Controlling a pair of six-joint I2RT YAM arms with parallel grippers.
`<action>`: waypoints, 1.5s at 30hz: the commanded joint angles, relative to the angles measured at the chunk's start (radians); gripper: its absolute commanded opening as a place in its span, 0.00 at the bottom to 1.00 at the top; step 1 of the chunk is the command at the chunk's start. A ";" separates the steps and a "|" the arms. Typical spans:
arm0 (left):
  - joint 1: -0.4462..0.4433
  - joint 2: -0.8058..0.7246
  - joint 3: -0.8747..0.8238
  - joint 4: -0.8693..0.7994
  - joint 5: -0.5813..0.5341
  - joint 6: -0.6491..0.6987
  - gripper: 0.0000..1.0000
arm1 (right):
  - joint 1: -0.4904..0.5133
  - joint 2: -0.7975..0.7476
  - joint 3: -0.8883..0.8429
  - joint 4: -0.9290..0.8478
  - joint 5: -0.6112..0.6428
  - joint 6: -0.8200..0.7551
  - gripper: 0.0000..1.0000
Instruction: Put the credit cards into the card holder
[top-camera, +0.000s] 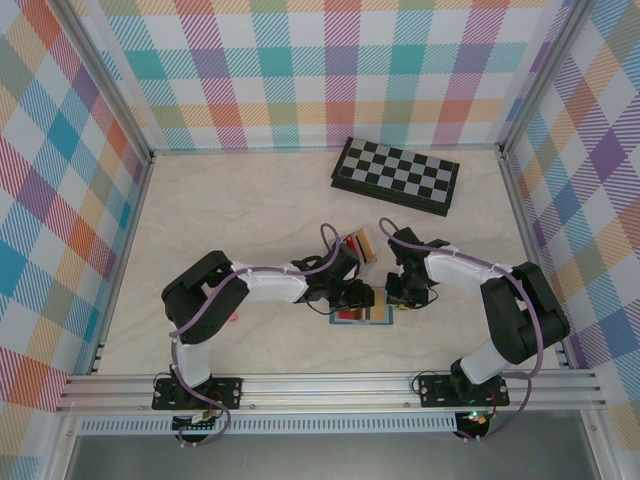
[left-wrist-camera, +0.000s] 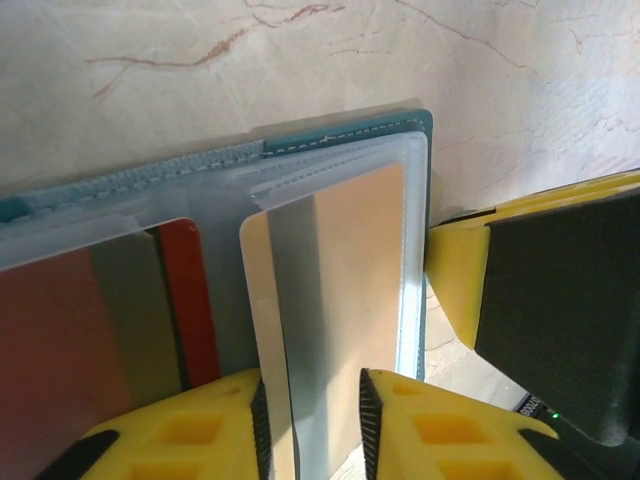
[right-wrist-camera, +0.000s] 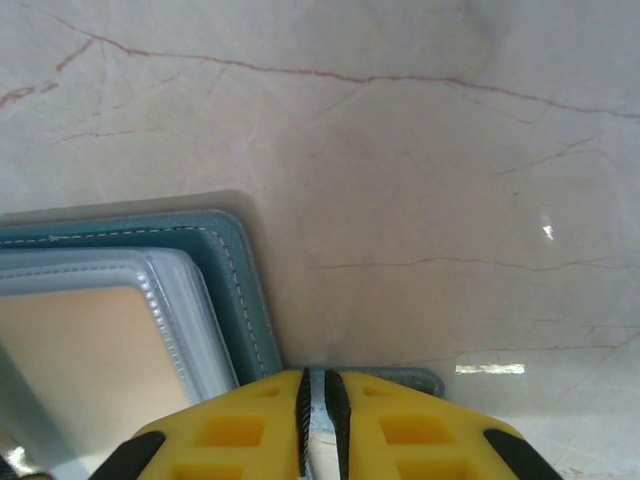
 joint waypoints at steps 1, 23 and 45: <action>-0.021 -0.078 -0.015 -0.126 -0.106 0.023 0.36 | 0.007 -0.014 0.015 -0.040 0.076 -0.001 0.21; -0.007 -0.285 -0.117 -0.206 -0.308 0.039 0.37 | 0.007 -0.066 0.236 -0.266 0.355 -0.035 0.31; 0.337 -0.344 -0.188 -0.083 -0.133 -0.074 0.57 | 0.170 0.303 0.779 -0.331 0.444 -0.179 0.39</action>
